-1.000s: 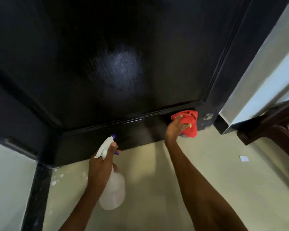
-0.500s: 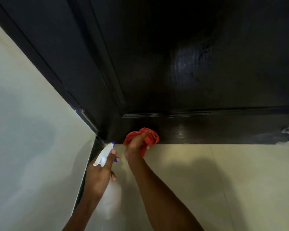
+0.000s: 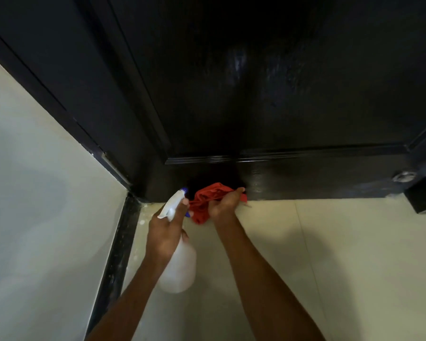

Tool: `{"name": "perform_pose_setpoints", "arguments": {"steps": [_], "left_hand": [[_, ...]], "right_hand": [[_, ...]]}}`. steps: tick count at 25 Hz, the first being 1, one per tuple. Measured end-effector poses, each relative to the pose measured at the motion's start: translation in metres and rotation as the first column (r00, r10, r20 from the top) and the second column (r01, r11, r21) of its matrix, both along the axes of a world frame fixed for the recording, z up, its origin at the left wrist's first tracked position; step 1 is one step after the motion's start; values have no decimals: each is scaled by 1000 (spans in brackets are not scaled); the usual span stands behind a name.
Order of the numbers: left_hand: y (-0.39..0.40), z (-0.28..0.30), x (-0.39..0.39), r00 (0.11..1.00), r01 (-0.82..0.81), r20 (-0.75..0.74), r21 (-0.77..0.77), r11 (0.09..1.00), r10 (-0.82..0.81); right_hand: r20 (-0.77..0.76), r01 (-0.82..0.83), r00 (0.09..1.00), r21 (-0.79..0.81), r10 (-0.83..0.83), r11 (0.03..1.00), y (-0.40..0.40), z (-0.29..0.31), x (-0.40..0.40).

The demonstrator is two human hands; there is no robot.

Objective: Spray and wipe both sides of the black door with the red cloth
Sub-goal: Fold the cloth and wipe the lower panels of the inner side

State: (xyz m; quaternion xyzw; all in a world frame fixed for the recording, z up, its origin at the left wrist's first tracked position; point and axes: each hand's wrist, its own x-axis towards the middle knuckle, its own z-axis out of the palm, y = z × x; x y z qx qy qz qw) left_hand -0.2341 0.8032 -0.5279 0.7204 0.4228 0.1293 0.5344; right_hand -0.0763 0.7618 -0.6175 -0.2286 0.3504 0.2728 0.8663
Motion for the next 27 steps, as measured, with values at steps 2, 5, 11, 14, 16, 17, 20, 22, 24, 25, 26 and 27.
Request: {"name": "perform_pose_setpoints", "arguments": {"steps": [2, 5, 11, 14, 16, 17, 20, 22, 24, 25, 26, 27], "left_hand": [[-16, -3, 10, 999, 49, -1, 3, 999, -49], [-36, -3, 27, 996, 90, -18, 11, 996, -89], [-28, 12, 22, 997, 65, -32, -10, 998, -65], [-11, 16, 10, 999, 46, -13, 1, 999, -46], [-2, 15, 5, 999, 44, 21, 1, 999, -44], [0, 16, 4, 998, 44, 36, 7, 999, -45], [4, 20, 1, 998, 22, 61, 15, 1000, -23], [3, 23, 3, 998, 17, 54, 3, 1000, -17], [-3, 27, 8, 998, 43, 43, -1, 999, -42], [-7, 28, 11, 997, 65, 38, 6, 998, -65], [-13, 29, 15, 995, 95, 32, 16, 995, -95], [-19, 32, 19, 992, 125, 25, 24, 992, -125]], "right_hand": [[21, 44, 999, -4, -44, 999, -30, -13, 15], [88, 38, 995, -4, -38, 999, -49, -36, 5], [198, 56, 980, -150, -25, 987, -19, -30, -31], [297, 51, 951, -427, 86, 903, 11, -39, -39], [216, -55, 945, -633, 244, 772, 34, -47, -36], [159, -115, 936, -703, 314, 702, 42, -51, -33], [107, -198, 883, -798, 458, 569, 48, -47, -31], [128, -152, 877, -841, 464, 519, 46, -49, -33], [138, -90, 920, -837, 367, 540, 38, -56, -28], [144, -63, 943, -808, 301, 586, 29, -57, -26], [138, -38, 966, -764, 221, 644, 20, -57, -24], [148, 19, 982, -706, 121, 708, 7, -54, -24]]}}
